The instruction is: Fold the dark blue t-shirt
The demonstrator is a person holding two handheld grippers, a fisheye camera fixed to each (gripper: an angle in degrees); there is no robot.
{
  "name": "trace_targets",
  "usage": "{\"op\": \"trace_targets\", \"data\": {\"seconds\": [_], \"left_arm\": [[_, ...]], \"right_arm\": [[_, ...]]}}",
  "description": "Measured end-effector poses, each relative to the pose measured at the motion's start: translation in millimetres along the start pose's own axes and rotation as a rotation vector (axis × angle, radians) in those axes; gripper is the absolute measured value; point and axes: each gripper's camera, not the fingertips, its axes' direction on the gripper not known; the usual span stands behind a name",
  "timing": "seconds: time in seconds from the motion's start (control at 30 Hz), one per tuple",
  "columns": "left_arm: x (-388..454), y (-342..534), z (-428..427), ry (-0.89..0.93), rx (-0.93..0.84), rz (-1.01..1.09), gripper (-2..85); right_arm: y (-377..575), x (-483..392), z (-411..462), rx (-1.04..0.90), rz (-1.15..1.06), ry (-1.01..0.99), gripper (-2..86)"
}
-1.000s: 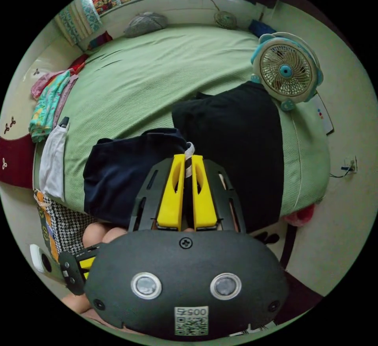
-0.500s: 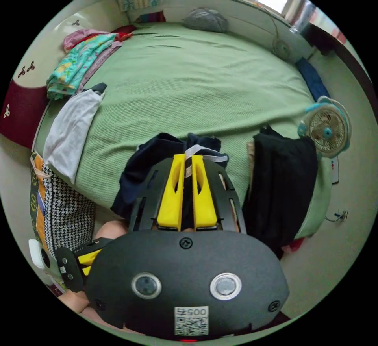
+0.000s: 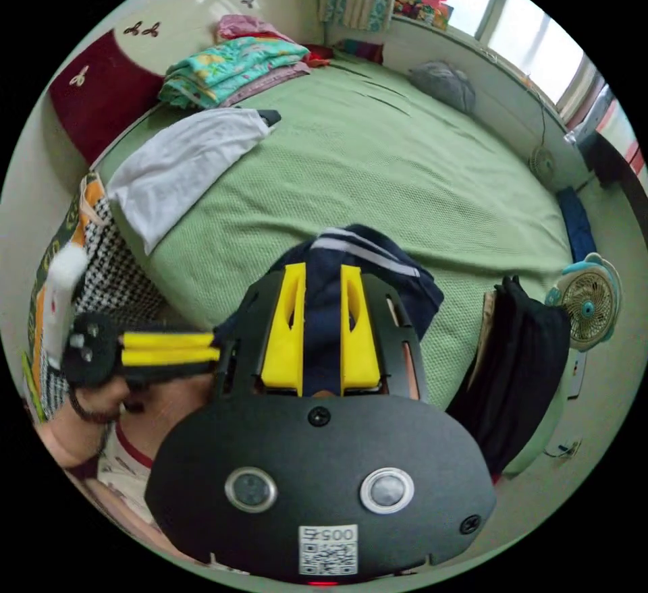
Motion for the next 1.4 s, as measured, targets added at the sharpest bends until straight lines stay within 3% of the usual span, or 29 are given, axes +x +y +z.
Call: {"op": "trace_targets", "data": {"seconds": [0.3,0.63,0.83,1.0,1.13,1.3,1.4], "left_arm": [[30.7,-22.6,-35.3,-0.032,0.054,0.082,3.5],[66.5,-36.6,-59.2,-0.099,0.075,0.118,3.6],[63.2,-31.8,-63.2,-0.034,0.066,0.11,3.7],[49.2,-16.9,-38.3,-0.222,-0.037,0.144,3.7],[15.4,1.7,-8.9,-0.27,-0.152,0.12,4.6],[-10.5,20.9,-15.5,-0.28,-0.122,0.072,5.6],[-17.1,25.0,-28.1,-0.402,-0.081,0.038,5.4]], "right_arm": [[133.2,-42.2,20.7,-0.015,-0.022,0.136,13.5],[170.7,-50.8,33.3,0.013,0.102,0.073,12.5],[185.4,-33.3,50.6,-0.05,0.215,0.174,6.5],[207.0,-24.9,56.4,-0.032,0.287,0.064,1.1],[216.7,-23.2,73.0,-0.121,0.288,0.133,2.0],[227.6,-11.9,62.2,-0.108,0.215,0.101,7.9],[218.9,0.8,45.1,-0.05,0.224,0.101,8.8]]}}
